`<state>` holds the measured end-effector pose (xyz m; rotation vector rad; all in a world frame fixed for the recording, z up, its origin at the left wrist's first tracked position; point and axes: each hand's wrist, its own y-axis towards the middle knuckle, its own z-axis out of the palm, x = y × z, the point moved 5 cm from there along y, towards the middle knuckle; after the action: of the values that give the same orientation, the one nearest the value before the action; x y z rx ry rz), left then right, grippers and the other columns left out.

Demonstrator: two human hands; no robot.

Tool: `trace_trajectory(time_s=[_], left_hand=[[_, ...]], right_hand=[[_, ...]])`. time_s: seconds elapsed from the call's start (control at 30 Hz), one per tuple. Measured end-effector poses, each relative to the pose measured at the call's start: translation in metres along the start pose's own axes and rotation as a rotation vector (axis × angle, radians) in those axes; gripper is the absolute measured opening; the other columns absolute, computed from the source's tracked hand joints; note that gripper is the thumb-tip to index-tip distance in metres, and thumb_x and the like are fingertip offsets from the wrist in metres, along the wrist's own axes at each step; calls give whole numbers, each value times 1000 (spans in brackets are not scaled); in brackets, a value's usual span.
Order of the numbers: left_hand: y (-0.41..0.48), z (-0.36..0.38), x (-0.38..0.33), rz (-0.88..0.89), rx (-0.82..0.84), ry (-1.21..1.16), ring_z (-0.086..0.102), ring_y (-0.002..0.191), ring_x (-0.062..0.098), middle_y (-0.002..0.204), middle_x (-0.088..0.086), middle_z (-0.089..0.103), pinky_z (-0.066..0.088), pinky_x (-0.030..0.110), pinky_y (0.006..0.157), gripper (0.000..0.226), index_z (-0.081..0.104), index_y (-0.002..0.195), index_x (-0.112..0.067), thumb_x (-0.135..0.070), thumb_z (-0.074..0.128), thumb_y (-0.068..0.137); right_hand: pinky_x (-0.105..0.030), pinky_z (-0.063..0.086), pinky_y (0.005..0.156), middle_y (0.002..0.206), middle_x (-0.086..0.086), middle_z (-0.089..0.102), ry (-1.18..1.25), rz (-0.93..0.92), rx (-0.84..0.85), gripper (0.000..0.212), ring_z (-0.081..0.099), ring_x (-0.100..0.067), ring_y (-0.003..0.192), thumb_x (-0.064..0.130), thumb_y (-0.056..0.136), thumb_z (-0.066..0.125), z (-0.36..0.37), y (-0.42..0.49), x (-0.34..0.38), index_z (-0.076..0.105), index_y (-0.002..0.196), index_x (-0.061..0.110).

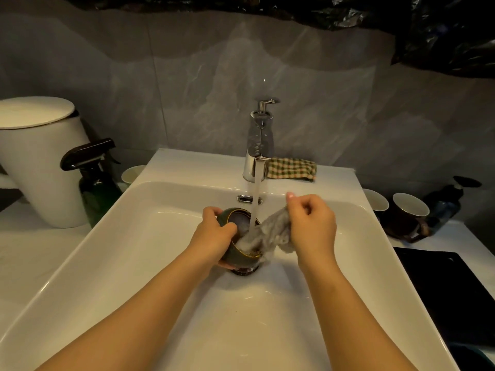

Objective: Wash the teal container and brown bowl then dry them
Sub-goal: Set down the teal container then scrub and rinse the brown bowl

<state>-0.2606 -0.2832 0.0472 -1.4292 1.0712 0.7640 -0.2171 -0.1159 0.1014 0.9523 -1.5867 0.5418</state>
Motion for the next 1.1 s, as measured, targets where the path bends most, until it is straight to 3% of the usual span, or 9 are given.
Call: trace_trajectory(time_s=[0.13, 0.33, 0.47, 0.57, 0.63, 0.73, 0.9, 1.0, 1.1], left_hand=[[-1, -3, -1, -10, -21, 39, 57, 93, 33, 111, 8, 46, 58, 45, 55, 28, 33, 116, -24, -12, 45, 93], [-2, -2, -6, 100, -36, 6, 59, 97, 35, 115, 11, 51, 59, 47, 61, 34, 34, 116, -25, -9, 48, 89], [-3, -6, -10, 169, -69, -48, 59, 97, 34, 116, 11, 50, 59, 46, 61, 36, 32, 114, -27, -7, 49, 89], [-6, -4, -16, 296, -78, -1, 59, 95, 27, 118, 12, 49, 58, 42, 72, 42, 31, 113, -27, -3, 52, 86], [-10, -3, -20, 427, -83, 94, 56, 97, 22, 119, 11, 47, 55, 40, 81, 46, 31, 112, -29, -2, 54, 82], [-18, 0, -26, 563, -97, 234, 49, 88, 8, 117, 3, 41, 49, 28, 76, 48, 33, 116, -27, -2, 54, 80], [-24, 7, -28, 602, -81, 485, 51, 92, 18, 115, -3, 34, 47, 31, 79, 48, 34, 126, -20, -8, 53, 83], [-26, 13, -30, 616, -35, 531, 51, 98, 21, 117, -2, 37, 47, 36, 86, 50, 35, 125, -20, -10, 56, 81], [-24, 18, -29, 558, 11, 442, 51, 98, 19, 118, 0, 42, 47, 34, 86, 45, 36, 118, -23, -8, 54, 80]], right_hand=[[-16, 45, 60, 73, 7, 54, 159, -22, -161, 22, 55, -7, 68, 32, 93, 51, -19, 1, 4, 50, 73, 26], [-10, 48, 55, 72, 5, 65, 166, 27, 438, 11, 62, -1, 67, 22, 90, 60, 27, -18, 2, 59, 86, 31], [-10, 43, 55, 96, 1, 56, 12, 67, 129, 23, 57, -13, 87, 25, 87, 63, 22, -10, -20, 46, 102, 25], [-17, 51, 64, 107, -6, 55, 67, 330, 279, 34, 59, -15, 88, 26, 87, 62, 41, -16, -41, 41, 111, 16], [-31, 56, 68, 100, -12, 62, 245, 534, 337, 29, 64, -21, 82, 12, 88, 57, 48, -21, -49, 45, 113, 9], [-32, 53, 55, 66, -12, 62, 348, 635, 514, 15, 60, -20, 54, 3, 86, 55, 48, -25, -48, 58, 101, -1], [-34, 54, 62, 72, -11, 68, -201, 367, 533, 14, 63, -24, 64, 27, 82, 64, 40, -22, -54, 65, 75, 14], [-33, 49, 68, 95, -10, 64, -392, 110, 319, 13, 60, -24, 81, 19, 82, 56, 38, -14, -51, 62, 91, 12], [-29, 48, 79, 110, -3, 59, -235, -19, 130, 29, 57, -18, 96, 17, 85, 59, 36, -12, -39, 56, 114, 14]])
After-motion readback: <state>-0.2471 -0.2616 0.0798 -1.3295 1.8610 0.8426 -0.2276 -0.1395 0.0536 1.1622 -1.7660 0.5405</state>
